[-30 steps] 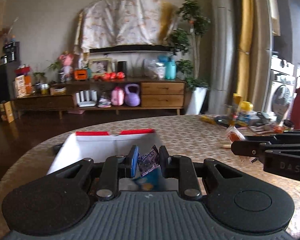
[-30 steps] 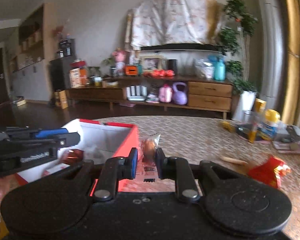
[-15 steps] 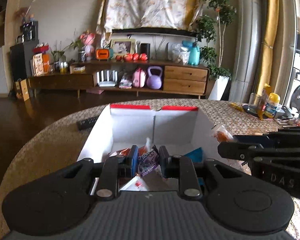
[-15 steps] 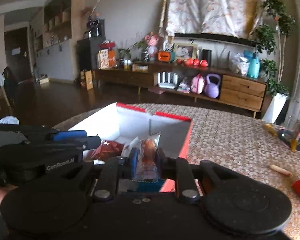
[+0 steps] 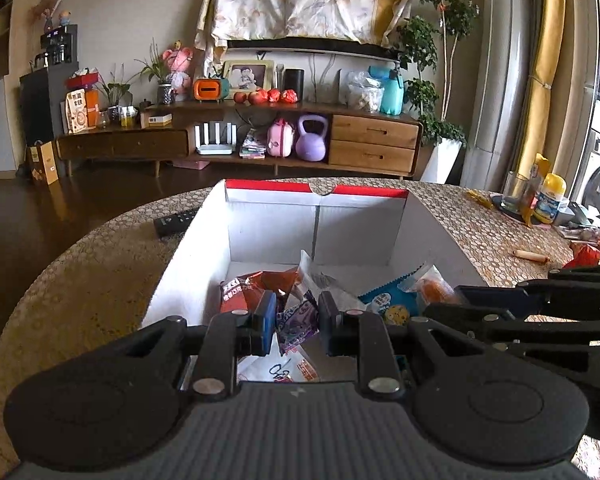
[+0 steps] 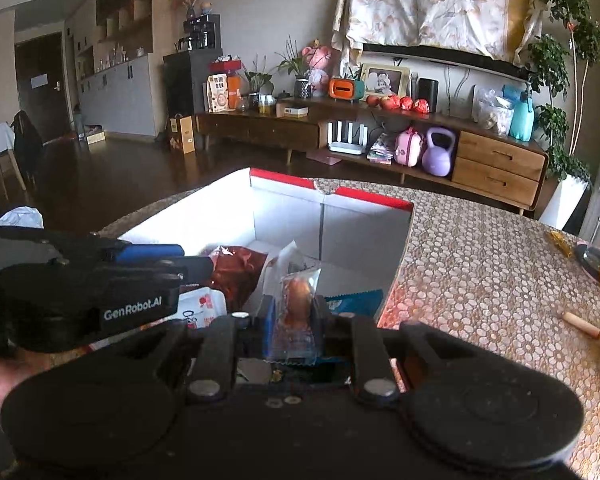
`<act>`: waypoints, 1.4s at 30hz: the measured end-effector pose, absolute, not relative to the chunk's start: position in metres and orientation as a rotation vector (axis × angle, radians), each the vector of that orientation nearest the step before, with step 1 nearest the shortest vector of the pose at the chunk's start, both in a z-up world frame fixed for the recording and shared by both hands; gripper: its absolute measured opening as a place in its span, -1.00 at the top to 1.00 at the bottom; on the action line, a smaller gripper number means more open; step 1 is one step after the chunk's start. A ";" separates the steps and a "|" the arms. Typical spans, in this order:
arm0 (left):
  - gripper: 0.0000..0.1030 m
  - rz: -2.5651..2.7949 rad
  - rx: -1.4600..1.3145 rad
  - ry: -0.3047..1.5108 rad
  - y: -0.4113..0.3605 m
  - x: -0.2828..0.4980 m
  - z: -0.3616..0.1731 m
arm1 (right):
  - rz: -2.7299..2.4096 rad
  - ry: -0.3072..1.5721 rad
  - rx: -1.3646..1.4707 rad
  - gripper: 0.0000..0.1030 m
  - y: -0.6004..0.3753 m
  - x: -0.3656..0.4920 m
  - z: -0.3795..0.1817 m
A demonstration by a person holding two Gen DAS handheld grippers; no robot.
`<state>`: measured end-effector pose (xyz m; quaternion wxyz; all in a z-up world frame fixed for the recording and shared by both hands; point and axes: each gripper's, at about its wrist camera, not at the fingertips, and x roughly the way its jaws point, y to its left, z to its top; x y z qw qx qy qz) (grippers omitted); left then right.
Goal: Organize snacks
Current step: 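Open both tools to drop the candy and wrapper into the white box, then move both open tools back toward the red chip bag and wooden stick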
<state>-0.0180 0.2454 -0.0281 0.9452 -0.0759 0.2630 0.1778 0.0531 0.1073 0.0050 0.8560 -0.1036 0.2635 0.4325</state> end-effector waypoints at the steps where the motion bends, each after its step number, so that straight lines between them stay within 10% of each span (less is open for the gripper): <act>1: 0.58 0.361 -0.152 0.540 0.245 -0.018 -0.028 | 0.906 0.556 -0.217 0.66 0.107 0.053 0.004; 10: 0.31 0.373 -0.140 0.568 0.241 -0.014 -0.027 | 0.894 0.559 -0.207 0.50 0.100 0.053 0.005; 12: -0.35 0.381 -0.140 0.555 0.239 -0.016 -0.024 | 0.890 0.555 -0.201 0.44 0.099 0.053 0.007; 42: -0.94 0.247 -0.049 0.455 0.149 -0.027 0.017 | 0.684 0.422 0.003 -0.69 -0.026 0.037 0.045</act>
